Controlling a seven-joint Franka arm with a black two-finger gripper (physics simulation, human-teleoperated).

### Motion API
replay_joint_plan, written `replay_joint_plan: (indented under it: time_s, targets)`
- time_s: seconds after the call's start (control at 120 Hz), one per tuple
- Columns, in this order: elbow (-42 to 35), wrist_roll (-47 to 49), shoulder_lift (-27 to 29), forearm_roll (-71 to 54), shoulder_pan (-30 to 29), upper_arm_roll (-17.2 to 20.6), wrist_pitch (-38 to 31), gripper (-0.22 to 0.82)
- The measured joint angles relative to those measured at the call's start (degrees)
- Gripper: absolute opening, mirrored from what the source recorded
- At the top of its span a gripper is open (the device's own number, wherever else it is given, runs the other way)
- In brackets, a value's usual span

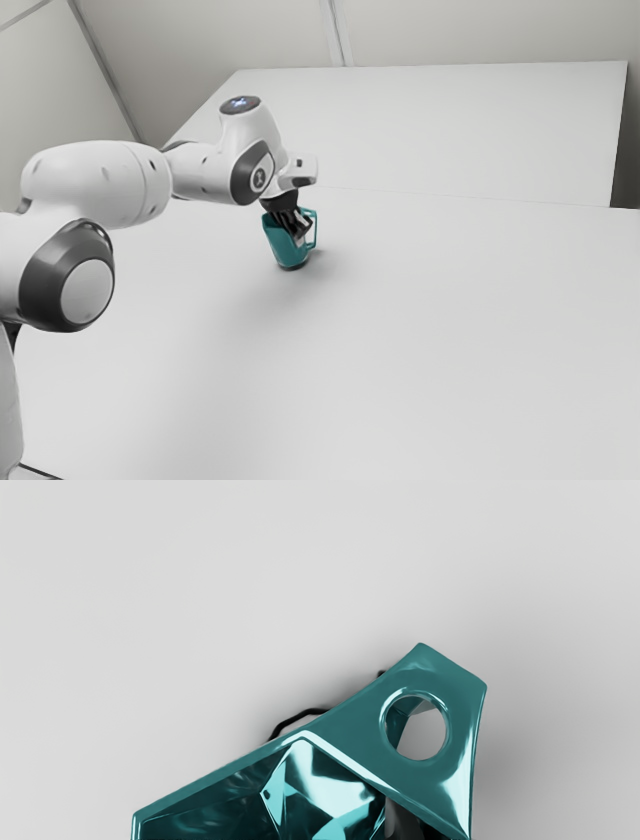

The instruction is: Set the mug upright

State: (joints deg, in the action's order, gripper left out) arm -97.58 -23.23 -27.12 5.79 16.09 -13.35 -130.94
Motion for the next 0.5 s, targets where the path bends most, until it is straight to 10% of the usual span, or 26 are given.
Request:
replay_joint_plan:
  time_s: [0.158, 0.5]
  targets:
    - [0.23, 1.71, -0.82, -0.24, 0.03, -0.06, -0.49, -0.17]
    - [1.48, 2.92, 1.24, -0.82, 0.16, -0.44, 0.84, 0.43]
